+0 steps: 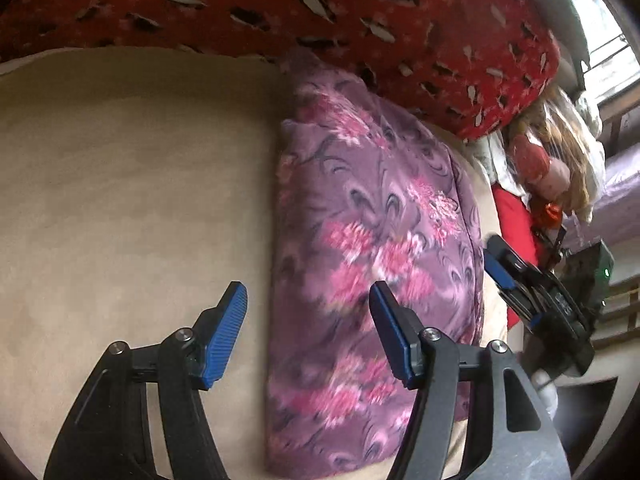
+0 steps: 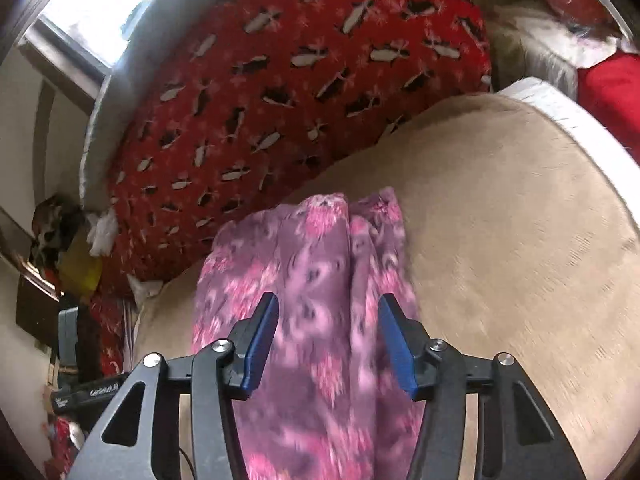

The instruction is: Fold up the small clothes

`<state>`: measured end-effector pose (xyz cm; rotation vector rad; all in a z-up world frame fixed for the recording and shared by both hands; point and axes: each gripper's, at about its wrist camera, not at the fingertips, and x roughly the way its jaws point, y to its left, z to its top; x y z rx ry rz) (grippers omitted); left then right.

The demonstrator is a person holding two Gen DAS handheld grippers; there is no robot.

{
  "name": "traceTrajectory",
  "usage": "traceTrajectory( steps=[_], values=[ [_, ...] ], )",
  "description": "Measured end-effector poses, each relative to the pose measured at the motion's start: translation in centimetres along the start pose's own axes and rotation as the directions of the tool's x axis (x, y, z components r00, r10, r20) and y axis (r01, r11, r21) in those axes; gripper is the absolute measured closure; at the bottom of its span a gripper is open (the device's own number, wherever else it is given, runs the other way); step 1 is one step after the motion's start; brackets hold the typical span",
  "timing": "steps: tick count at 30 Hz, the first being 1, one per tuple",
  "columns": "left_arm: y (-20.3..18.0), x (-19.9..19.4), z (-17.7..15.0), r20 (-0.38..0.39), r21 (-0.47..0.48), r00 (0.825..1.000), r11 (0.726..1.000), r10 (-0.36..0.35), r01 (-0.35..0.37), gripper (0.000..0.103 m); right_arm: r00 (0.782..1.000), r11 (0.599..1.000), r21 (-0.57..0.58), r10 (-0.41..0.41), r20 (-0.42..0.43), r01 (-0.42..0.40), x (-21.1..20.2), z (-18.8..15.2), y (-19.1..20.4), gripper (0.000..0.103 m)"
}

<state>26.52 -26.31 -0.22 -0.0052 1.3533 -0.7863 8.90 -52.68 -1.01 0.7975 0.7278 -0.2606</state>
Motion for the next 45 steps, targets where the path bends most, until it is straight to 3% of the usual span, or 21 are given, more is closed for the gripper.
traceTrajectory(
  steps=[4,5,6,7,8,10,16,24,27,29,30,32,33,34,37,39,42,45],
  values=[
    [-0.9,1.5,1.4,-0.035,-0.007,0.999,1.000,-0.002,0.001,0.040,0.999,1.000,-0.012,-0.016,-0.043,0.015,2.7,0.8,0.6,0.052],
    [-1.1,1.3,1.6,-0.025,-0.009,1.000,1.000,-0.001,0.001,0.041,0.999,0.999,-0.039,-0.008,-0.035,0.007,2.6,0.9,0.8,0.076],
    [-1.4,0.9,1.8,0.009,-0.004,1.000,1.000,0.012,-0.012,0.043,1.000,0.996,-0.089,0.002,-0.025,-0.004,2.4,1.1,1.3,0.091],
    [-1.7,0.4,1.8,0.040,0.006,0.999,1.000,0.027,-0.027,0.046,1.000,0.989,-0.145,-0.005,-0.001,0.005,1.9,1.1,2.0,0.094],
    [-1.8,0.2,1.8,0.061,0.016,0.997,0.999,0.040,-0.041,0.052,1.000,0.983,-0.181,-0.005,0.030,0.011,1.3,1.0,2.4,0.094],
    [-2.3,0.9,2.3,0.073,0.027,0.994,0.996,0.079,-0.081,0.053,0.998,0.978,-0.204,-0.032,0.056,0.043,1.0,0.9,2.0,0.094],
    [-3.2,3.0,2.7,0.073,0.071,0.980,0.979,0.185,-0.190,0.049,0.996,0.980,-0.176,-0.089,0.007,0.089,3.2,0.5,-0.8,0.094],
    [-2.0,1.0,1.4,0.056,0.010,0.985,0.986,0.165,-0.166,0.048,0.996,0.979,-0.181,-0.093,-0.002,0.091,2.0,0.3,-0.3,0.093],
    [-2.2,-0.5,-0.5,0.073,0.010,0.983,0.985,0.170,-0.171,0.049,0.995,0.978,-0.185,-0.103,-0.008,0.100,0.6,-0.1,0.2,0.088],
    [-2.2,-1.6,-2.3,0.079,0.008,0.987,0.990,0.141,-0.142,0.048,0.997,0.981,-0.181,-0.071,-0.031,0.064,-0.6,-0.9,0.5,0.087],
    [-2.1,-1.9,-3.1,0.082,0.007,0.987,0.990,0.138,-0.139,0.048,0.998,0.983,-0.178,-0.044,-0.052,0.034,-1.1,-1.6,0.6,0.084],
    [-1.8,-1.6,-4.7,0.061,-0.005,0.989,0.991,0.134,-0.134,0.048,0.996,0.984,-0.180,-0.023,-0.091,0.006,-1.7,-3.2,0.7,0.056],
    [-1.7,-1.1,-5.2,0.038,-0.016,0.990,0.991,0.135,-0.135,0.048,0.994,0.982,-0.190,-0.038,-0.103,0.018,-1.7,-4.1,0.7,0.052],
    [-1.3,-0.5,-6.0,0.001,-0.041,0.991,0.990,0.132,-0.132,0.048,0.991,0.977,-0.208,-0.067,-0.116,0.042,-1.4,-5.0,0.7,0.053],
    [-1.0,-0.1,-7.4,-0.039,-0.079,0.992,0.989,0.121,-0.124,0.048,0.993,0.967,-0.255,-0.052,-0.105,0.023,-2.0,-6.5,1.3,0.094],
    [-1.0,-0.2,-8.2,-0.034,-0.077,0.989,0.986,0.144,-0.146,0.048,1.000,0.970,-0.242,-0.013,-0.023,0.007,-4.0,-6.8,0.8,0.094],
    [-0.6,0.0,-8.9,-0.060,-0.096,0.986,0.982,0.158,-0.163,0.048,0.995,0.987,-0.152,-0.063,-0.084,0.049,-2.8,-7.3,-2.1,0.095],
    [-0.3,-0.9,-9.5,-0.057,-0.119,0.988,0.982,0.141,-0.147,0.048,0.997,0.997,-0.072,0.036,-0.065,-0.040,-4.6,-8.1,-3.5,0.088]
  ],
)
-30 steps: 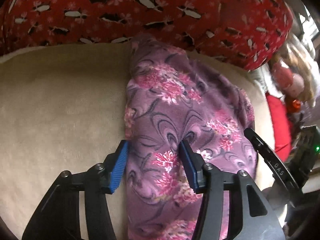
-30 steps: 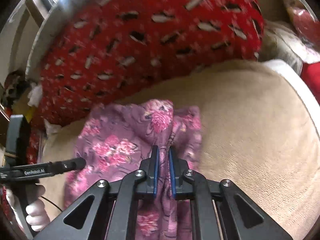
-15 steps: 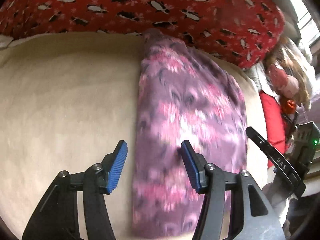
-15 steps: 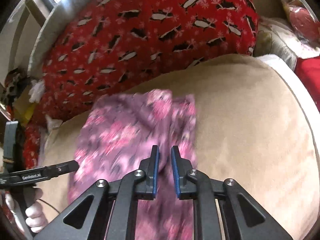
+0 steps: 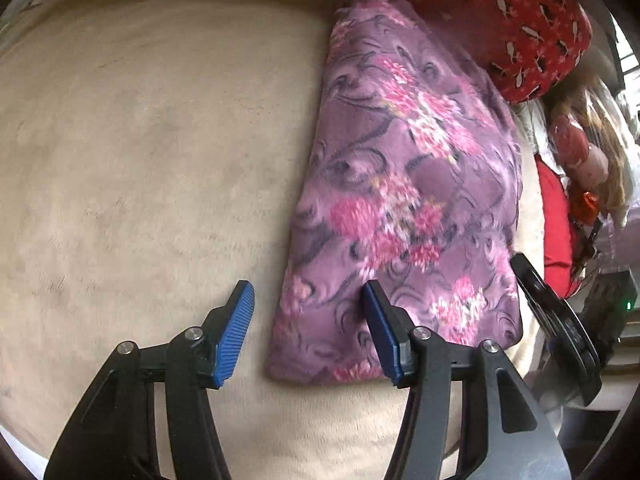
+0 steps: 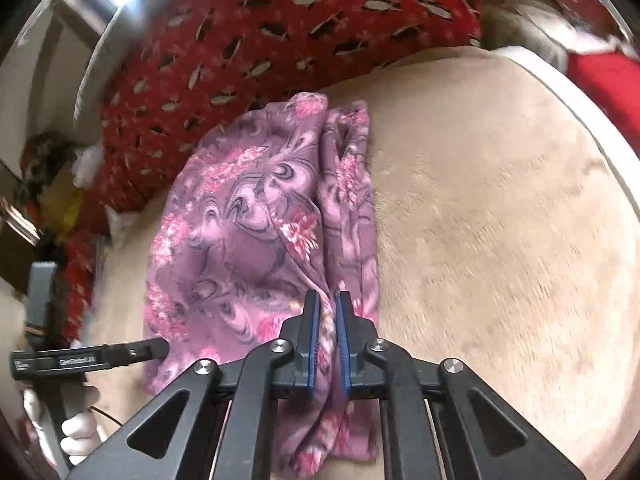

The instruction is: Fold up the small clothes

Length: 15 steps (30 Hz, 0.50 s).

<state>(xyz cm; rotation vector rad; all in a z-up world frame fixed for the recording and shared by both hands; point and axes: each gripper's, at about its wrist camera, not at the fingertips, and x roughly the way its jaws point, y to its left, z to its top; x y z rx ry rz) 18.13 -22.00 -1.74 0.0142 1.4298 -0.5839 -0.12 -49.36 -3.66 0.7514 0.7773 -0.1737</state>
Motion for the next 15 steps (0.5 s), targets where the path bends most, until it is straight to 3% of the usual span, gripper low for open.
traceTrajectory(
  steps=[3,5,6,7,8,10,12,15],
  values=[
    [0.5,-0.2,-1.0,-0.008,-0.019,1.000,1.000,-0.012,0.012,0.048,0.997,0.996,0.048,0.073,-0.012,-0.072,-1.4,-1.5,-0.7,0.079],
    [0.6,0.1,-1.6,-0.023,-0.031,1.000,0.999,-0.015,0.014,0.048,0.997,0.996,0.057,0.063,-0.043,-0.061,-1.2,-2.6,-0.9,0.057],
    [0.8,0.2,-1.9,-0.029,-0.037,0.999,0.999,-0.016,0.015,0.048,0.997,0.998,0.048,0.042,-0.068,-0.039,-0.8,-3.2,-0.9,0.057],
    [0.7,0.2,-2.2,-0.032,-0.042,0.999,0.999,-0.015,0.014,0.048,0.997,0.999,0.029,0.022,-0.079,-0.020,-0.7,-3.5,-0.6,0.066],
    [0.7,0.0,-2.6,-0.029,-0.042,0.999,0.999,-0.016,0.014,0.048,0.997,1.000,-0.013,0.022,-0.071,-0.022,-0.9,-3.8,-0.1,0.096],
    [0.6,-0.4,-3.1,-0.019,-0.032,1.000,0.999,0.003,-0.004,0.048,0.999,0.998,-0.052,0.046,-0.012,-0.046,-2.5,-3.9,0.8,0.099],
    [1.1,-0.7,-3.7,-0.021,-0.031,1.000,0.999,0.017,-0.018,0.048,1.000,0.997,-0.080,0.004,0.022,-0.002,-3.1,-3.6,1.4,0.099],
    [1.8,-0.6,-4.5,-0.047,-0.062,0.999,0.998,-0.001,-0.002,0.048,0.991,0.988,-0.110,-0.120,-0.065,0.112,-1.0,-4.2,1.2,0.099]
  ],
)
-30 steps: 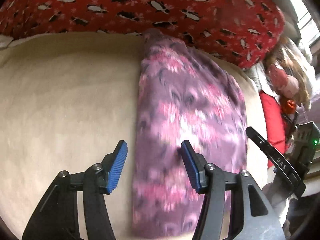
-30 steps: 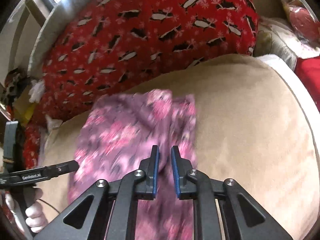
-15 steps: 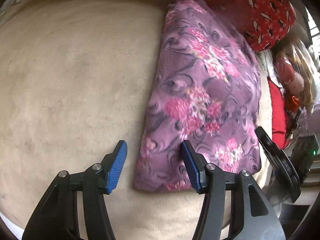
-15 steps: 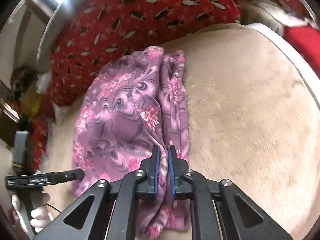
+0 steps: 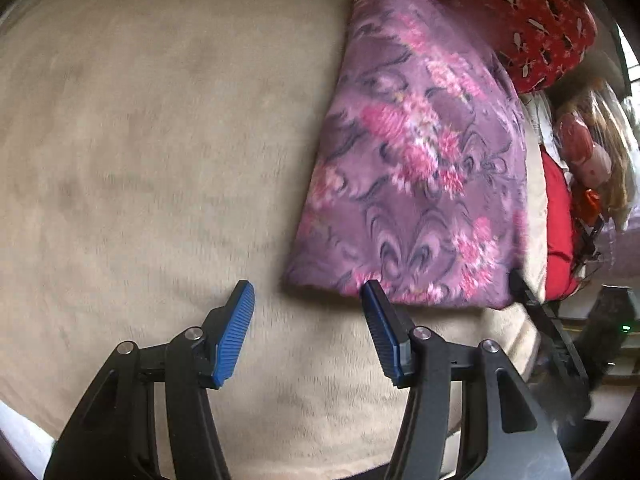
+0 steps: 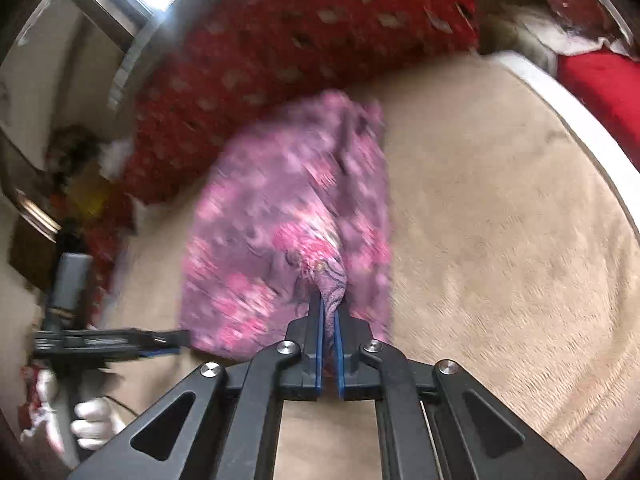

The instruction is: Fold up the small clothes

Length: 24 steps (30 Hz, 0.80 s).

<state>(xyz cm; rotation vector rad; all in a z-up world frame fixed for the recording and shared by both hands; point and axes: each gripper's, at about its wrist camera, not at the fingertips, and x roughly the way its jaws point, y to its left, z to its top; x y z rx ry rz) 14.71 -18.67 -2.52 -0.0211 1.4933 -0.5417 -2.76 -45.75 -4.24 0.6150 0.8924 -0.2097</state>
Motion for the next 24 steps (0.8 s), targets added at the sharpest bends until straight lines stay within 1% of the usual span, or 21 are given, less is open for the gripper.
traceTrajectory(
  steps=[1,3,6,7,9,14,16,18,20,21,22,23,24],
  values=[
    [0.2,-0.1,-0.3,-0.007,-0.005,1.000,1.000,-0.006,0.006,0.048,0.999,0.999,-0.023,-0.038,-0.019,0.038,0.6,-0.3,0.4,0.099],
    [0.6,-0.4,-1.1,-0.012,0.001,1.000,1.000,-0.006,0.006,0.048,0.997,0.997,-0.042,-0.070,-0.015,0.069,0.5,-0.8,0.9,0.099],
    [0.9,-1.2,-1.6,-0.001,0.016,1.000,1.000,-0.006,0.006,0.048,0.997,0.996,-0.030,-0.080,-0.007,0.080,-0.2,-0.7,1.4,0.097],
    [1.1,-1.6,-1.8,0.004,0.015,1.000,1.000,-0.014,0.014,0.048,0.996,0.995,-0.036,-0.088,-0.001,0.088,-0.6,-0.5,1.9,0.094],
    [1.6,-2.1,-1.9,0.010,0.005,0.999,1.000,-0.031,0.031,0.048,0.994,0.992,-0.067,-0.106,0.010,0.107,-1.4,-0.4,2.8,0.094],
    [2.1,-2.9,-1.4,0.011,0.003,0.998,0.998,-0.056,0.056,0.048,0.989,0.983,-0.108,-0.146,0.033,0.149,-2.0,-0.1,3.6,0.093],
    [1.8,-3.2,-0.5,0.024,0.010,0.998,0.998,-0.062,0.062,0.048,0.987,0.981,-0.117,-0.154,0.037,0.157,-1.8,0.5,3.7,0.093],
    [1.5,-3.6,0.6,0.032,0.015,0.997,0.998,-0.067,0.067,0.048,0.990,0.985,-0.103,-0.133,0.050,0.138,-1.8,1.6,3.4,0.087],
    [0.6,-4.0,2.3,0.060,0.019,0.996,0.997,-0.070,0.069,0.048,0.994,0.996,-0.045,-0.071,0.077,0.075,-1.8,3.6,2.3,0.072],
    [0.3,-4.1,3.0,0.070,0.020,0.995,0.997,-0.071,0.070,0.048,0.995,0.999,-0.018,-0.049,0.090,0.051,-1.7,4.4,1.9,0.067],
    [-0.2,-4.0,4.1,0.077,0.020,0.994,0.997,-0.073,0.072,0.048,0.995,1.000,0.021,-0.018,0.100,0.016,-1.3,5.5,1.2,0.056],
    [-0.6,-3.7,5.0,0.080,0.018,0.994,0.997,-0.074,0.073,0.048,0.995,0.999,0.052,0.004,0.103,-0.010,-0.7,6.4,0.7,0.054],
    [-0.9,-3.3,5.7,0.079,0.015,0.994,0.997,-0.073,0.072,0.048,0.995,0.997,0.070,0.014,0.101,-0.021,0.0,7.1,0.4,0.054]
  ],
)
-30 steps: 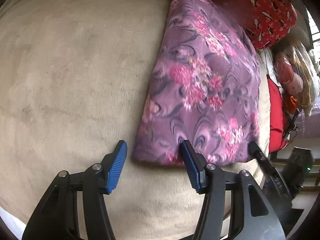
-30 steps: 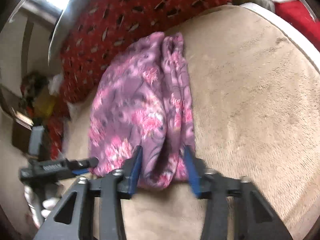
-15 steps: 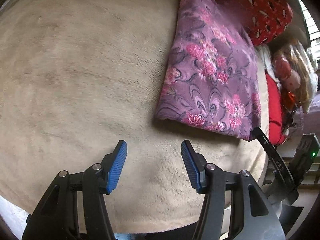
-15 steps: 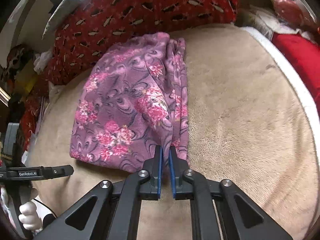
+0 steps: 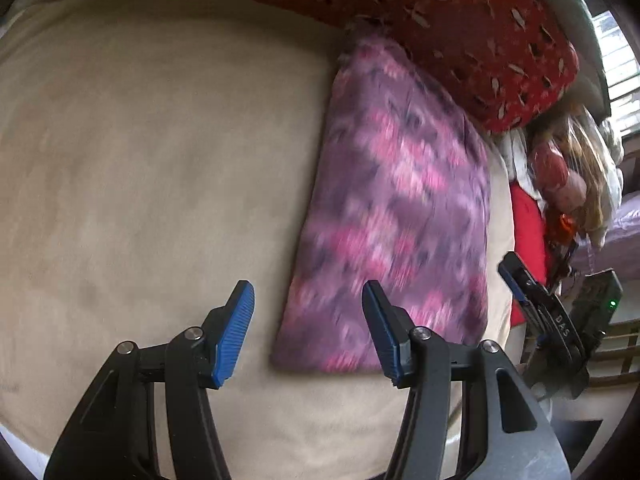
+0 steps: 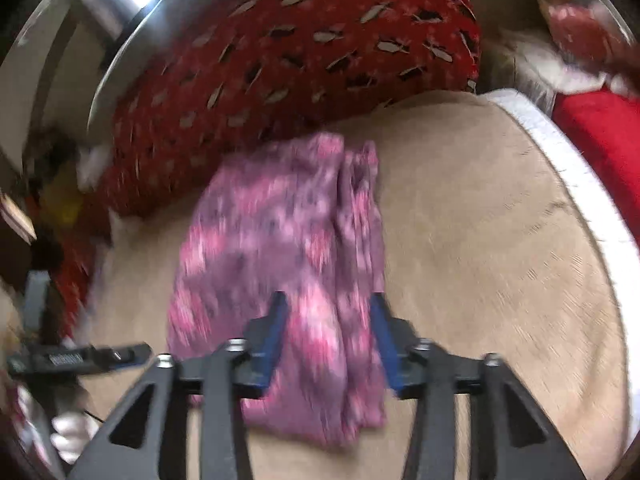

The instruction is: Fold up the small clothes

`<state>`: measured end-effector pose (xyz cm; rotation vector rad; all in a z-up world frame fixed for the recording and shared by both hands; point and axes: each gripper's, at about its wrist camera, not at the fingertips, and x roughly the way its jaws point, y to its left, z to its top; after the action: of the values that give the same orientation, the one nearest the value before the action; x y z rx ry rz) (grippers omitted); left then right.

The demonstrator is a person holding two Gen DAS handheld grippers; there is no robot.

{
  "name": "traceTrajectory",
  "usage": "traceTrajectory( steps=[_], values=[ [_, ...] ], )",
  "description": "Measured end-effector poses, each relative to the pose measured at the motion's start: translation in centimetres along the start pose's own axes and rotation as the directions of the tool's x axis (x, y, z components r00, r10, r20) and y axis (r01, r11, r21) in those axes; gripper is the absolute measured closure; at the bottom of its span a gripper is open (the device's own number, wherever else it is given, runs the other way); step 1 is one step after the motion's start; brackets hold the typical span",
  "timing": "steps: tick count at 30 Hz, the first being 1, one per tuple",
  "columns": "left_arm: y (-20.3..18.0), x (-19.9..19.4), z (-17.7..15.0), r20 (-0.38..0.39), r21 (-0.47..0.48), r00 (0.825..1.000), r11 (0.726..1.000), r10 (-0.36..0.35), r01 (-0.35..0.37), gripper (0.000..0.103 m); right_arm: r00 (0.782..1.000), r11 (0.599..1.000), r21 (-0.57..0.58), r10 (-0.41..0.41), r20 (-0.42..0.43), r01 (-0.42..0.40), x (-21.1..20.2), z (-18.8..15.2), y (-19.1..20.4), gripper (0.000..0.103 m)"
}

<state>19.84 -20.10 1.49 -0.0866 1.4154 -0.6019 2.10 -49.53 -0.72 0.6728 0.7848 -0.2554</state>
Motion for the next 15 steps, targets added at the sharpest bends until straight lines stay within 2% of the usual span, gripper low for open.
traceTrajectory(
  steps=[5,6,7,9,11,13,14,15],
  values=[
    [-1.3,3.8,3.0,-0.024,0.008,0.999,0.999,0.033,-0.032,0.048,0.998,0.998,0.051,0.045,-0.039,-0.043,5.0,2.3,-0.8,0.055],
    [-1.5,4.9,3.2,-0.037,0.007,0.999,0.999,0.033,-0.032,0.048,0.998,0.998,0.032,0.060,-0.034,-0.059,5.6,2.3,-0.7,0.060],
    [-1.6,5.2,3.3,-0.043,0.010,0.999,1.000,0.028,-0.027,0.047,0.997,0.998,-0.012,0.064,-0.039,-0.065,6.1,2.2,-0.3,0.074],
    [-1.9,4.8,3.7,-0.033,0.031,0.999,1.000,-0.002,0.003,0.048,0.997,0.995,-0.089,0.035,-0.064,-0.041,6.4,2.3,0.2,0.075],
    [-2.3,3.6,4.8,0.010,0.037,0.999,0.998,-0.048,0.047,0.047,0.996,0.994,-0.077,0.068,-0.057,-0.072,5.5,3.5,0.1,0.071],
    [-2.7,2.7,6.4,0.052,0.021,0.994,0.996,-0.091,0.090,0.046,0.994,0.994,-0.014,0.105,-0.015,-0.105,4.8,5.1,-0.3,0.066],
    [-3.0,2.7,7.0,0.058,0.021,0.994,0.996,-0.091,0.090,0.043,0.992,0.992,0.016,0.124,0.000,-0.124,4.8,5.8,-0.4,0.057],
    [-3.1,2.9,7.6,0.063,0.021,0.995,0.997,-0.079,0.078,0.042,0.990,0.990,0.040,0.136,0.020,-0.137,4.9,6.5,-0.5,0.053]
  ],
)
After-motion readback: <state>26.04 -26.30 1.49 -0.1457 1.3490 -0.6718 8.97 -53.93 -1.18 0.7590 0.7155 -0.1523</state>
